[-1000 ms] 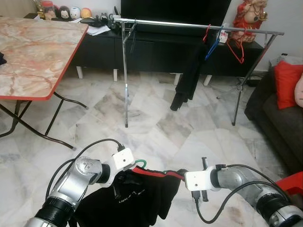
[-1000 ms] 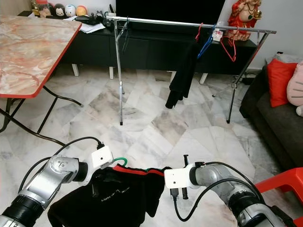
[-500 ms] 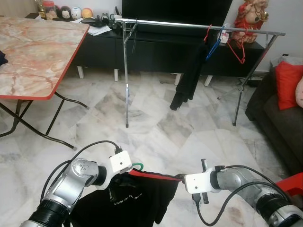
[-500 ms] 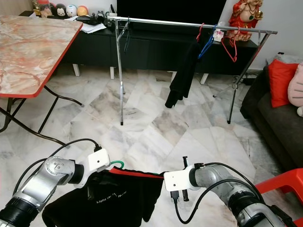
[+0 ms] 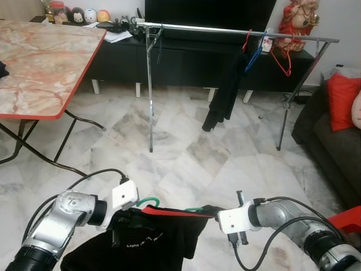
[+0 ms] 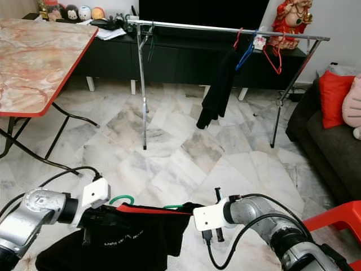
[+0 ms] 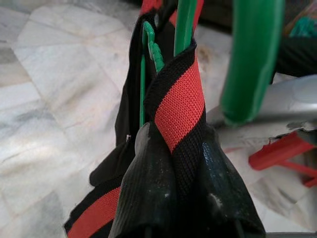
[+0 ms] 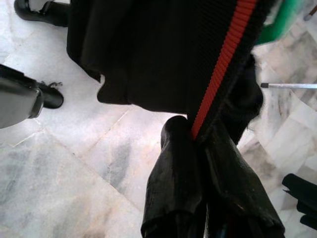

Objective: Hang hanger

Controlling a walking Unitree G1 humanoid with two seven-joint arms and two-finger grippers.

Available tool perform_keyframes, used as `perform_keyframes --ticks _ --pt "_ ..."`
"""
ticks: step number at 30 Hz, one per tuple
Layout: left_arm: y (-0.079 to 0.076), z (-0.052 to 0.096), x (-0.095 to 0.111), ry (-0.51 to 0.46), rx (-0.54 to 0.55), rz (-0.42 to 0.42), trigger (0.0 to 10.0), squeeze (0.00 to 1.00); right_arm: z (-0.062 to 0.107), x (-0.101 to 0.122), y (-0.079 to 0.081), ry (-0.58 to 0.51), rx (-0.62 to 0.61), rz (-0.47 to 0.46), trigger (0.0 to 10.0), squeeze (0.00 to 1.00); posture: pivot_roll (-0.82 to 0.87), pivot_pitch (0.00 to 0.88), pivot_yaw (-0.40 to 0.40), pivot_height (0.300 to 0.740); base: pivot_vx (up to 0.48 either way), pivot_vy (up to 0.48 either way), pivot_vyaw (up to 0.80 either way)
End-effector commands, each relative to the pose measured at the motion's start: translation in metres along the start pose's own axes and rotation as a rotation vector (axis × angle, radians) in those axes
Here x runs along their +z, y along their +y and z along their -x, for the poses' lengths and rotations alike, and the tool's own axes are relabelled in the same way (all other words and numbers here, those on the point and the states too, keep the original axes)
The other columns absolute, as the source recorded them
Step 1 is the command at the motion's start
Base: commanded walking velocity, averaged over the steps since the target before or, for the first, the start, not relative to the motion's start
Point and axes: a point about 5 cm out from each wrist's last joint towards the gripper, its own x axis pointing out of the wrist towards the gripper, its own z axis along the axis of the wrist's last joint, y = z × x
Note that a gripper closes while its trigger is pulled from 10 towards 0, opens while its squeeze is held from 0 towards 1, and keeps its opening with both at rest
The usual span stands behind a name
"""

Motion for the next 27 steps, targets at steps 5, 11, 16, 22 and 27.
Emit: perform_keyframes --ticks 5,11,16,22,27 --pt "0.003 0.016 0.028 -0.268 0.013 -0.011 10.0 0.0 0.003 -0.012 0.012 0.056 0.065 -0.026 0.0 0.0 -0.01 0.0 -0.148 0.74 0.0 0.0 0.0" --pt "0.004 0.018 0.026 -0.281 0.031 -0.006 10.0 0.0 0.004 -0.015 0.015 0.064 0.078 -0.026 0.0 0.0 -0.01 0.0 -0.149 0.74 0.0 0.0 0.0" --pt "0.006 0.03 0.029 -0.35 0.058 0.004 10.0 0.0 0.008 -0.019 0.015 0.08 0.084 -0.024 0.0 0.0 -0.01 0.0 -0.147 0.74 0.0 0.0 0.0" --pt "0.02 0.036 0.042 -0.543 0.199 0.044 10.0 0.0 0.002 -0.013 0.019 0.057 0.096 -0.027 0.0 0.0 -0.01 0.0 -0.148 0.74 0.0 0.0 0.0" --pt "0.025 0.037 0.05 -0.625 0.249 0.06 10.0 0.0 0.002 -0.013 0.019 0.058 0.096 -0.029 0.0 0.0 -0.01 0.0 -0.147 0.74 0.0 0.0 0.0"
